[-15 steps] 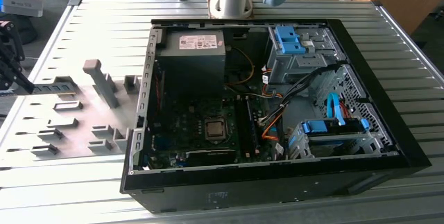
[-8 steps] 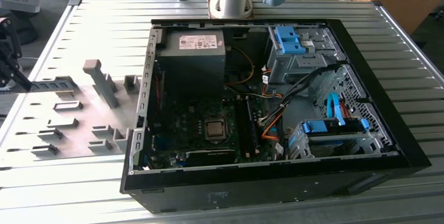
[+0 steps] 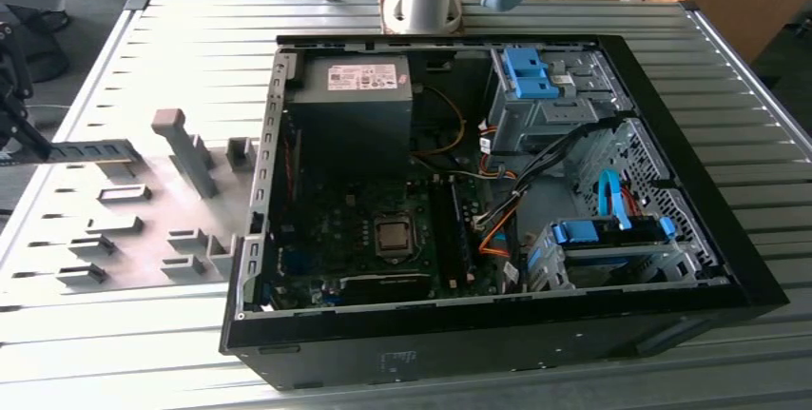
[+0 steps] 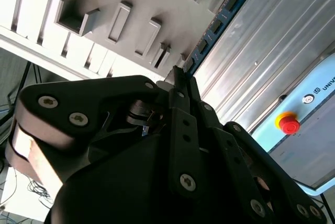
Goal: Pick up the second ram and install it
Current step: 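Pick up the second ram and move it above second insertion slot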
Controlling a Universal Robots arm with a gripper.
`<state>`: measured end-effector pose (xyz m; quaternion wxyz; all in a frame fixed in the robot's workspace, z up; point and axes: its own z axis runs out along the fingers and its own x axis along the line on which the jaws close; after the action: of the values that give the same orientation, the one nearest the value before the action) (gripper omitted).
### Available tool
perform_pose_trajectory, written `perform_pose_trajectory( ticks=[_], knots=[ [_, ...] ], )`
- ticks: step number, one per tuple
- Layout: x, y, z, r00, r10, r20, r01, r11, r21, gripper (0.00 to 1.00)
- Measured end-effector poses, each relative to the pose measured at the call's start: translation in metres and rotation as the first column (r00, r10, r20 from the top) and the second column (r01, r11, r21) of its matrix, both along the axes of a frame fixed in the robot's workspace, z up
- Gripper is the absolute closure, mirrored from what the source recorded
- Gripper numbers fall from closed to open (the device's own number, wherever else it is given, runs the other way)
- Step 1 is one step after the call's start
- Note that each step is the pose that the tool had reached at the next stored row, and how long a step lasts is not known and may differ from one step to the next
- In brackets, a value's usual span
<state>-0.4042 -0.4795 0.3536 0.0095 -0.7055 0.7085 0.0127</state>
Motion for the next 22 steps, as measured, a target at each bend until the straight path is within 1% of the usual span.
perform_pose_trajectory(
  ticks=[22],
  knots=[
    [0.0,0.0,0.0196,1.0,0.0,0.0,0.0,1.0,0.0,0.86]
  ],
)
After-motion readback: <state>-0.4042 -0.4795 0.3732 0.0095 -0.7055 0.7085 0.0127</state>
